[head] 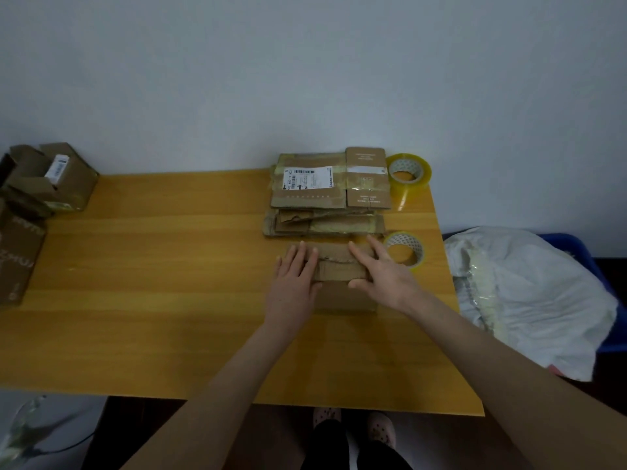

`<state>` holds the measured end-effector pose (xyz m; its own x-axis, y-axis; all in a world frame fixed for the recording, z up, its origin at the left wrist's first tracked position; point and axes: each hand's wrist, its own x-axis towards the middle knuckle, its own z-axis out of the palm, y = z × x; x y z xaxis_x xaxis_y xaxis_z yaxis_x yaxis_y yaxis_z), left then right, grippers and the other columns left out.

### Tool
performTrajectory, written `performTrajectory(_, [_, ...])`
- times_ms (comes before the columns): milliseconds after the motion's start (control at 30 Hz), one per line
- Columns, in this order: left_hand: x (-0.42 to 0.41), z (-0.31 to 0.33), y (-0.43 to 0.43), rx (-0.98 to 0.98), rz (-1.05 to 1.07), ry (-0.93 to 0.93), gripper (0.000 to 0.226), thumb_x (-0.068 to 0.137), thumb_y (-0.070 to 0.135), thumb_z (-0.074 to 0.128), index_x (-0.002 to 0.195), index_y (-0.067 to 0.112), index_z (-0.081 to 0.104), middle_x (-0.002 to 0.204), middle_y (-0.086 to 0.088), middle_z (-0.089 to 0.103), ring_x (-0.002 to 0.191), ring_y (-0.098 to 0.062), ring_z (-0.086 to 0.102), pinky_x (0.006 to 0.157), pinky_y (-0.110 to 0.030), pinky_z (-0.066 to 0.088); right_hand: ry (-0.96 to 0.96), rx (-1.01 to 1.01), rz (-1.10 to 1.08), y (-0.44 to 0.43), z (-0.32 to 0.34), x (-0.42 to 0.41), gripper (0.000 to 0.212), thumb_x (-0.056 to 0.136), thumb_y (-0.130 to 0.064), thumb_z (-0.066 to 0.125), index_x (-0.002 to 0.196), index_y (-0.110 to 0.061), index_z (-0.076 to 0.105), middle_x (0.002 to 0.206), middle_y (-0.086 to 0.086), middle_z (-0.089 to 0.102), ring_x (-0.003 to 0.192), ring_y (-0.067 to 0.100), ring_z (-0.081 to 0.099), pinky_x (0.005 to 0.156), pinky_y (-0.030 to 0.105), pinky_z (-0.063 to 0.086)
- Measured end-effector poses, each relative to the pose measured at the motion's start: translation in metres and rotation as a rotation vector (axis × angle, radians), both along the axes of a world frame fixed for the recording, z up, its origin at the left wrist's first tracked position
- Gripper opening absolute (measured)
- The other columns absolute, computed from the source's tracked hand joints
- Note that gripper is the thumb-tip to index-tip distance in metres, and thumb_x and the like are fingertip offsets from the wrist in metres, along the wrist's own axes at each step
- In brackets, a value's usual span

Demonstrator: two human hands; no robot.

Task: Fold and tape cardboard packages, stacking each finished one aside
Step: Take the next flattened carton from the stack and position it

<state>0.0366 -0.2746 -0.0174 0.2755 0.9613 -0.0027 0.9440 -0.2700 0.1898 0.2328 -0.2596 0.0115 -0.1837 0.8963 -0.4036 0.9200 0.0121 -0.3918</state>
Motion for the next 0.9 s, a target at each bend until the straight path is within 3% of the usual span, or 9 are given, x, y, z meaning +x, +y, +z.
performTrajectory(67, [-0.003, -0.002, 0.001, 0.064, -0.042, 0.020, 0.068, 0.091, 0.029, 0.061, 0.149, 0.017, 0.028, 0.155, -0.011, 0.026, 0.143, -0.029, 0.024, 0.117, -0.042, 0.009, 0.048, -0.001, -0.055, -0.005, -0.002, 0.000, 0.077, 0.091, -0.045, 0.058, 0.151, -0.043, 0.009, 0.161, -0.001, -0.011, 0.142, 0.033, 0.027, 0.111, 0.048, 0.036])
performTrajectory(133, [-0.008, -0.002, 0.003, 0.101, -0.066, 0.049, 0.071, 0.082, 0.028, 0.072, 0.145, 0.017, 0.039, 0.146, -0.014, 0.042, 0.134, -0.034, 0.040, 0.113, -0.048, 0.021, 0.068, 0.019, -0.075, -0.008, -0.003, -0.003, 0.076, 0.090, -0.043, 0.060, 0.151, -0.042, 0.015, 0.160, 0.000, 0.000, 0.137, 0.035, 0.034, 0.111, 0.046, 0.036])
performTrajectory(267, [-0.006, 0.006, 0.017, -0.018, -0.093, 0.145, 0.069, 0.096, 0.040, 0.048, 0.152, 0.032, 0.010, 0.156, -0.008, 0.016, 0.141, -0.029, 0.018, 0.109, -0.041, 0.036, 0.099, 0.041, -0.116, -0.004, 0.002, -0.009, 0.071, 0.088, -0.041, 0.064, 0.148, -0.042, 0.025, 0.153, 0.000, 0.019, 0.129, 0.031, 0.043, 0.109, 0.043, 0.038])
performTrajectory(367, [-0.001, 0.004, 0.014, -0.059, -0.107, 0.135, 0.069, 0.098, 0.035, 0.045, 0.149, 0.030, -0.003, 0.160, -0.009, 0.002, 0.147, -0.032, 0.005, 0.118, -0.046, 0.019, 0.132, 0.026, -0.123, -0.004, 0.006, -0.013, 0.068, 0.088, -0.039, 0.064, 0.147, -0.041, 0.030, 0.152, -0.001, 0.020, 0.130, 0.030, 0.042, 0.110, 0.041, 0.036])
performTrajectory(500, [-0.007, -0.004, 0.012, 0.018, -0.126, 0.135, 0.081, 0.075, 0.020, 0.079, 0.145, 0.016, 0.038, 0.144, -0.021, 0.042, 0.127, -0.043, 0.045, 0.098, -0.054, 0.043, 0.180, -0.013, -0.118, -0.008, 0.006, -0.015, 0.063, 0.092, -0.036, 0.061, 0.146, -0.044, 0.031, 0.153, -0.004, 0.014, 0.127, 0.031, 0.045, 0.109, 0.043, 0.038])
performTrajectory(533, [-0.008, -0.002, 0.014, 0.020, -0.126, 0.142, 0.082, 0.075, 0.020, 0.079, 0.145, 0.018, 0.037, 0.144, -0.021, 0.043, 0.127, -0.042, 0.047, 0.097, -0.053, 0.044, 0.171, -0.012, -0.123, -0.007, 0.006, -0.015, 0.063, 0.092, -0.035, 0.060, 0.146, -0.045, 0.030, 0.153, -0.004, 0.013, 0.126, 0.031, 0.046, 0.109, 0.043, 0.038])
performTrajectory(667, [-0.008, -0.003, 0.024, -0.022, -0.172, 0.208, 0.081, 0.095, 0.030, 0.054, 0.145, 0.031, -0.009, 0.159, -0.013, 0.006, 0.146, -0.033, 0.012, 0.115, -0.048, 0.018, 0.090, 0.019, -0.154, -0.013, 0.004, -0.026, 0.062, 0.094, -0.035, 0.057, 0.146, -0.047, 0.026, 0.153, -0.001, 0.012, 0.119, 0.033, 0.051, 0.099, 0.043, 0.047])
performTrajectory(767, [-0.009, -0.001, 0.024, -0.063, -0.156, 0.243, 0.082, 0.097, 0.033, 0.048, 0.142, 0.031, -0.020, 0.159, -0.012, -0.010, 0.147, -0.031, -0.001, 0.116, -0.048, 0.013, 0.068, 0.053, -0.144, -0.018, -0.001, -0.030, 0.061, 0.095, -0.037, 0.055, 0.146, -0.049, 0.024, 0.154, 0.000, 0.012, 0.118, 0.033, 0.052, 0.096, 0.043, 0.048])
performTrajectory(900, [0.006, 0.005, 0.018, -0.088, -0.133, 0.319, 0.083, 0.098, 0.034, 0.044, 0.137, 0.033, -0.029, 0.159, -0.012, -0.011, 0.147, -0.030, -0.006, 0.116, -0.049, 0.010, 0.085, 0.052, -0.133, -0.013, -0.001, -0.012, 0.061, 0.093, -0.041, 0.057, 0.145, -0.050, 0.026, 0.154, -0.001, 0.014, 0.119, 0.034, 0.052, 0.099, 0.043, 0.047])
